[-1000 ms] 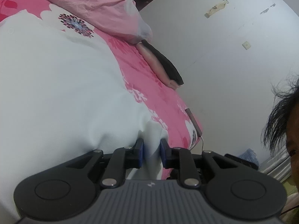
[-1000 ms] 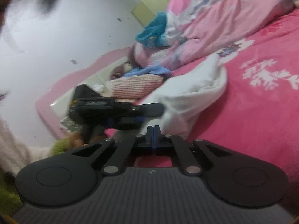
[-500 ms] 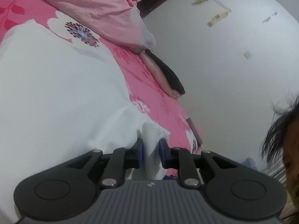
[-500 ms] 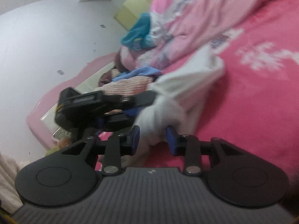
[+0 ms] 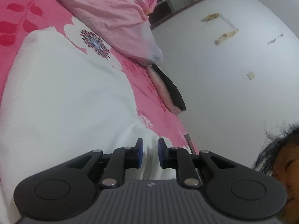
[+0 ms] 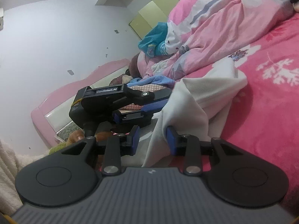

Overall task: Fold clothes
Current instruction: 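Open the left gripper while the right gripper holds the sweatshirt fold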

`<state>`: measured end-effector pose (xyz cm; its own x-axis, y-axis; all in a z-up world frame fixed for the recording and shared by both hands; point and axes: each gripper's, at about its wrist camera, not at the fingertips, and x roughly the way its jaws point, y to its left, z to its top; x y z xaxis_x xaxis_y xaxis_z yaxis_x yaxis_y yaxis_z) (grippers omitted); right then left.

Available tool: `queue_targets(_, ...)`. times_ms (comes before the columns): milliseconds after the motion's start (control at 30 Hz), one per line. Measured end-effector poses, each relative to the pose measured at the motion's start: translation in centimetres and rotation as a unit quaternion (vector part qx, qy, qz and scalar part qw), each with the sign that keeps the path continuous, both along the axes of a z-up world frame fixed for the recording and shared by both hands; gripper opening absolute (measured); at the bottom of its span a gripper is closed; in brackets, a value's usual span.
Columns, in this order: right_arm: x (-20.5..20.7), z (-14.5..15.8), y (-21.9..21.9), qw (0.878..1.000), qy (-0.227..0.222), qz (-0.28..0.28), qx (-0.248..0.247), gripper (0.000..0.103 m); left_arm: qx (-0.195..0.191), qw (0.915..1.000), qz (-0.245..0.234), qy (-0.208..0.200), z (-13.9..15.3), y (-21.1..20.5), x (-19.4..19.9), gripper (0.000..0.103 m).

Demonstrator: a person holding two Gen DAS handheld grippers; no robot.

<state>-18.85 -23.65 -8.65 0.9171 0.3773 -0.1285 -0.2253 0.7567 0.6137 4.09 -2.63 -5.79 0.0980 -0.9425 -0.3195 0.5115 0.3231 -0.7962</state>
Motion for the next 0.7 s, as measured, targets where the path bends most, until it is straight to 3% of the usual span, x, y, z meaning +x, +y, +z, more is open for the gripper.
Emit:
queue_targets(100, -1.0, -0.9, -1.0, 1.0, 0.021, 0.001, 0.022, 0.032, 0.022, 0.9991, -0.025, -0.027, 0.4, -0.7, -1.3, 0.027)
queue_targets(233, -3.1, -2.4, -3.0, 0.995, 0.064, -0.022, 0.071, 0.032, 0.051, 0.9952, -0.046, -0.069, 1.0, -1.3, -3.4, 0.028)
queue_targets(333, -4.1, -3.2, -4.5, 0.985, 0.084, -0.044, 0.147, 0.045, 0.058, 0.9923, -0.034, -0.105, 1.7, -0.4, -4.9, 0.029)
queue_targets(467, -3.6, -4.2, -5.2, 0.963, 0.1, -0.052, 0.245, 0.061, 0.08, 0.9865, 0.024, -0.141, 2.5, 2.1, -5.9, 0.031)
queue_targets(700, -1.2, -4.6, -4.3, 0.949, 0.13, -0.097, 0.271, 0.069, 0.117, 0.9671, 0.119, -0.192, 3.6, 6.5, -7.1, 0.039)
